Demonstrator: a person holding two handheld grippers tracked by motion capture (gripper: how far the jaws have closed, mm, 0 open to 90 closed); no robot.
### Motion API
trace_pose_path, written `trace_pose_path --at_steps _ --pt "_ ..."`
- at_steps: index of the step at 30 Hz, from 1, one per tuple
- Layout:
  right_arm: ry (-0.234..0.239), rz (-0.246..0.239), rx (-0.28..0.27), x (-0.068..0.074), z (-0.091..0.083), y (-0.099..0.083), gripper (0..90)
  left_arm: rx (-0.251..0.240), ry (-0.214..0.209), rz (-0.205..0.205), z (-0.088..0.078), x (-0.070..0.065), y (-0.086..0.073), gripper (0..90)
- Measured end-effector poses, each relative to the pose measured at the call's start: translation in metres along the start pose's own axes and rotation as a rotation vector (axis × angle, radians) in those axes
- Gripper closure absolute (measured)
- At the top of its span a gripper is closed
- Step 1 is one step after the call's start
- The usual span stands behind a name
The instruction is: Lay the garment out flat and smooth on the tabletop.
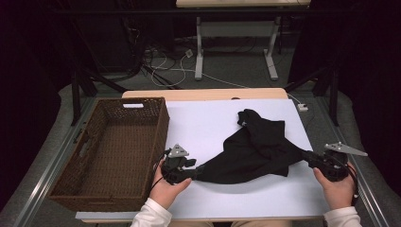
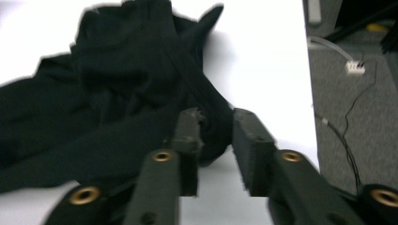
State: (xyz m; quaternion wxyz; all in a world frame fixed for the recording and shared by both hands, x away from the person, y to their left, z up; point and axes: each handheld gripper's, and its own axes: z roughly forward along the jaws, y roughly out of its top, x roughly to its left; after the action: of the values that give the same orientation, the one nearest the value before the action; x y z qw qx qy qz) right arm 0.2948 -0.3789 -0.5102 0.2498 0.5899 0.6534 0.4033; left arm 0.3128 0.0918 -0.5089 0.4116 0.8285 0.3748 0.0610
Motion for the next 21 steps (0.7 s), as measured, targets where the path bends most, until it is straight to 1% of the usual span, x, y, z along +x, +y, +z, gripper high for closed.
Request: trace_pose_path --at_steps 1,2,3,5,6,7,8,10,11,12,13,14,15,16,17,18,19,20,21 --pt "0.004 -0.016 -0.014 0.0 -0.002 0.001 66.2 0.001 0.009 0.003 0.003 0.001 0.0 52.7" --pt "0.008 -0.007 -0.027 0.003 -0.003 0.002 63.8 0.008 0.009 0.0 0.006 0.002 0.0 51.9" --pt "0.0 -0.029 -0.047 0.004 -0.004 0.003 61.6 0.01 0.013 0.006 0.009 0.003 0.0 51.7" --pt "0.003 -0.032 -0.071 0.009 -0.007 0.004 58.5 0.01 0.022 0.004 0.016 0.004 0.002 50.6" --pt "0.005 -0.042 -0.071 0.011 -0.008 0.004 57.5 0.012 0.02 0.01 0.019 0.004 0.003 50.5" --pt "0.011 -0.051 -0.077 0.013 -0.008 0.005 56.6 0.012 0.02 0.01 0.019 0.004 0.003 50.5" --pt "0.013 -0.061 -0.086 0.015 -0.008 0.005 55.7 0.005 0.029 0.022 0.028 0.003 0.006 50.5" --pt "0.027 -0.062 -0.083 0.019 -0.007 0.005 54.5 0.01 0.02 0.031 0.037 0.002 0.009 50.5" --pt "0.023 -0.082 -0.084 0.02 -0.006 0.005 53.6 0.011 0.022 0.035 0.042 0.002 0.01 50.5" --pt "0.03 -0.072 -0.078 0.022 -0.006 0.004 52.2 0.011 0.022 0.035 0.042 0.002 0.01 50.6" --pt "0.036 -0.081 -0.078 0.023 -0.005 0.004 51.3 0.024 0.022 0.047 0.051 0.001 0.014 50.5" --pt "0.033 -0.091 -0.083 0.024 -0.003 0.004 50.4 0.024 0.022 0.047 0.051 0.001 0.014 50.6" --pt "0.034 -0.096 -0.088 0.025 -0.002 0.003 49.3 0.033 0.015 0.052 0.06 0.0 0.017 50.6" --pt "0.038 -0.091 -0.073 0.027 -0.001 0.003 48.1 0.036 0.016 0.057 0.065 -0.001 0.019 50.6" --pt "0.038 -0.091 -0.073 0.027 -0.001 0.003 48.1 0.036 0.016 0.057 0.065 -0.001 0.019 50.6" --pt "0.046 -0.096 -0.075 0.029 0.002 0.003 46.0 0.039 0.021 0.06 0.07 -0.001 0.02 50.6" --pt "0.046 -0.096 -0.075 0.029 0.002 0.003 46.0 0.042 0.018 0.054 0.074 -0.001 0.022 50.6" --pt "0.049 -0.118 -0.072 0.03 0.004 0.002 43.7 0.053 0.018 0.054 0.082 0.0 0.024 50.7" --pt "0.049 -0.121 -0.063 0.031 0.004 0.002 42.6 0.054 0.017 0.054 0.086 -0.001 0.024 50.7"
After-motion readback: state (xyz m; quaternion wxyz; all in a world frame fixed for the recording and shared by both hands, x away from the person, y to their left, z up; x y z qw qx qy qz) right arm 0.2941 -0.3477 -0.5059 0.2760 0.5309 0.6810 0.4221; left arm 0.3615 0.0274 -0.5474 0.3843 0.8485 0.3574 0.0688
